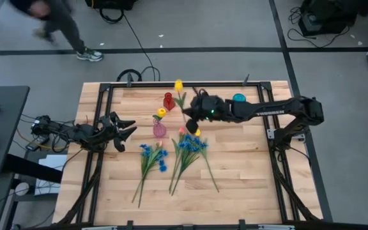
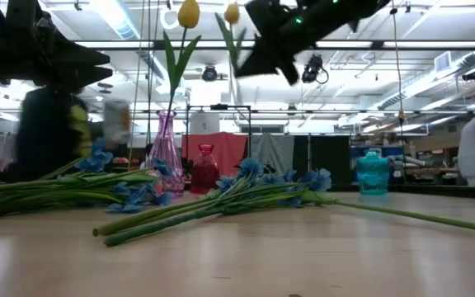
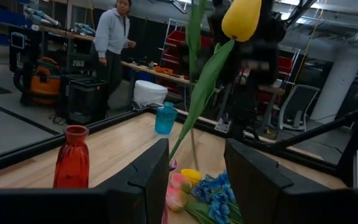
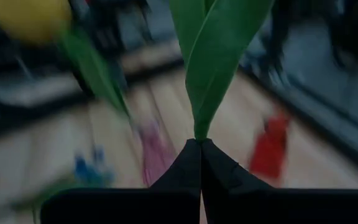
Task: Sort flowers into vase by color
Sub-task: Put the right yellow tulip into the pink vase
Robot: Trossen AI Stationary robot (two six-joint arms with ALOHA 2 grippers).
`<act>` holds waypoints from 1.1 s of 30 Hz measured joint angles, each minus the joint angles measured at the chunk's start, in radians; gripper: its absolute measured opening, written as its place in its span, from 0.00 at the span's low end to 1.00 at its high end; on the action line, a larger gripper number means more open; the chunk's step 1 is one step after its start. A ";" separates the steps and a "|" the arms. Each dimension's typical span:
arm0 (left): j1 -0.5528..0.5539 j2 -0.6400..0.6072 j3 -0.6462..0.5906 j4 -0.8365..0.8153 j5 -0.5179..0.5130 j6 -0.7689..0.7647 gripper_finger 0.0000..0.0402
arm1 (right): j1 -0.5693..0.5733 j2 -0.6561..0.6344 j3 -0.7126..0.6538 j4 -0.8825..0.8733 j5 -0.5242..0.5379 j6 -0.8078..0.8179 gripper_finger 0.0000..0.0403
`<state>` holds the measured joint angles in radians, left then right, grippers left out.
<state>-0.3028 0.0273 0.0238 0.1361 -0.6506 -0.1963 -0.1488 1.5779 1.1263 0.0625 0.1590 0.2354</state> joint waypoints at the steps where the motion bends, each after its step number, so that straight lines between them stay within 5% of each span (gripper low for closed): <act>1: 0.000 0.000 0.000 0.000 0.000 0.000 0.41 | -0.011 0.011 0.000 0.069 -0.025 -0.016 0.01; 8: 0.000 0.000 0.000 0.001 0.000 0.000 0.41 | -0.094 0.093 0.001 0.374 -0.218 -0.012 0.01; 17: 0.000 0.000 0.000 0.007 0.000 0.000 0.41 | -0.164 0.099 0.001 0.544 -0.340 0.080 0.01; 33: 0.000 0.000 0.000 0.037 -0.001 0.009 0.41 | -0.124 0.116 0.001 0.615 -0.258 -0.054 0.01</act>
<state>-0.3027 0.0269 0.0239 0.1730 -0.6517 -0.1869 -0.2725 1.6936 1.1275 0.6772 -0.0994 0.1813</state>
